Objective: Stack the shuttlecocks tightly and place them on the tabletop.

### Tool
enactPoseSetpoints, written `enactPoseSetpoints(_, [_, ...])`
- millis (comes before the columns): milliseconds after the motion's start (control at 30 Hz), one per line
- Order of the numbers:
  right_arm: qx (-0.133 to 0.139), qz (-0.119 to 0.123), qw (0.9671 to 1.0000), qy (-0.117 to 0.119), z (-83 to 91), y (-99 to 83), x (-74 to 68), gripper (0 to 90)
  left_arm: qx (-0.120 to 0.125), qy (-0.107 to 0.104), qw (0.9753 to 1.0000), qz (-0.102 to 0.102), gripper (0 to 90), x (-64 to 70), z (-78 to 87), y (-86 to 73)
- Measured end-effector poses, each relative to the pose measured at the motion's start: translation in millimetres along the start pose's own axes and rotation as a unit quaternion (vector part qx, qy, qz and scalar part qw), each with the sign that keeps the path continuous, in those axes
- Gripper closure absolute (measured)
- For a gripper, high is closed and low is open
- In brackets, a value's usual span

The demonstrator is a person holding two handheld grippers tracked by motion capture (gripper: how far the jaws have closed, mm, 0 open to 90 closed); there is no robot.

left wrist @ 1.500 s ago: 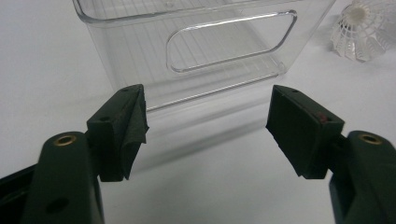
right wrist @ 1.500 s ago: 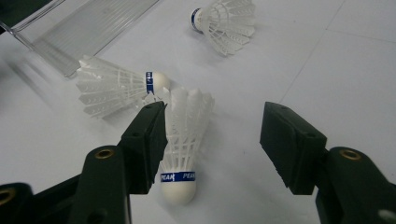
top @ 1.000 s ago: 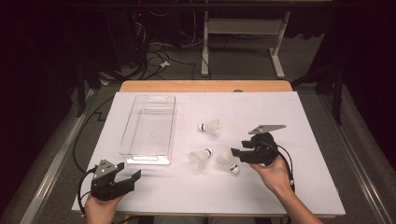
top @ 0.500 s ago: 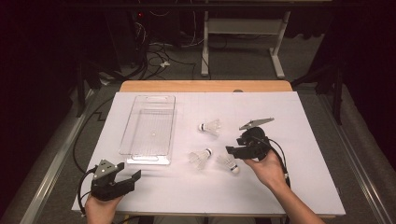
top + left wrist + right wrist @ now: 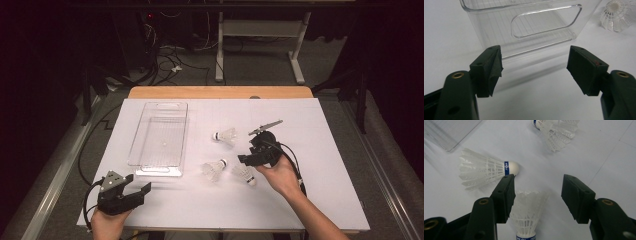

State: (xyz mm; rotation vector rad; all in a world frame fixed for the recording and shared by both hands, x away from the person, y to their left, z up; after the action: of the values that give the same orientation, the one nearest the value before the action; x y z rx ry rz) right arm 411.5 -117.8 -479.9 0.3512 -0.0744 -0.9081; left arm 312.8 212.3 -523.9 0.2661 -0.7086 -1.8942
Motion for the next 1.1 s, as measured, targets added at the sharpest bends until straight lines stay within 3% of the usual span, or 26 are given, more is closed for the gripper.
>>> enactPoseSetpoints(667, [-0.081, -0.014, 0.9966, -0.009, -20.6, 9.1, -1.2, 44.1, 0.001, -0.001, 1.0000, -0.002, 28.9, 0.0, 1.0, -0.2])
enactPoseSetpoints(1100, [-0.107, -0.016, 0.9942, -0.006, -25.1, 5.8, -0.3, 47.1, 0.001, -0.003, 1.0000, -0.002, 28.9, 0.6, 0.7, 0.0])
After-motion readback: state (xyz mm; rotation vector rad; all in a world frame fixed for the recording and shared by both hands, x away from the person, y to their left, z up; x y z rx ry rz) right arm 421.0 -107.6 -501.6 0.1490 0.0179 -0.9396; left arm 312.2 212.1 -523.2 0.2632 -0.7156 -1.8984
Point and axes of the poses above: each handheld gripper's, and its own axes: z roughly backward along the jaws, y roughly out of its top, x roughly to its right, the point moved 10 cm from there along -z, roughly forward along the jaws, and after that the axes turned 15 degrees about -x, right-handed, at the moved point
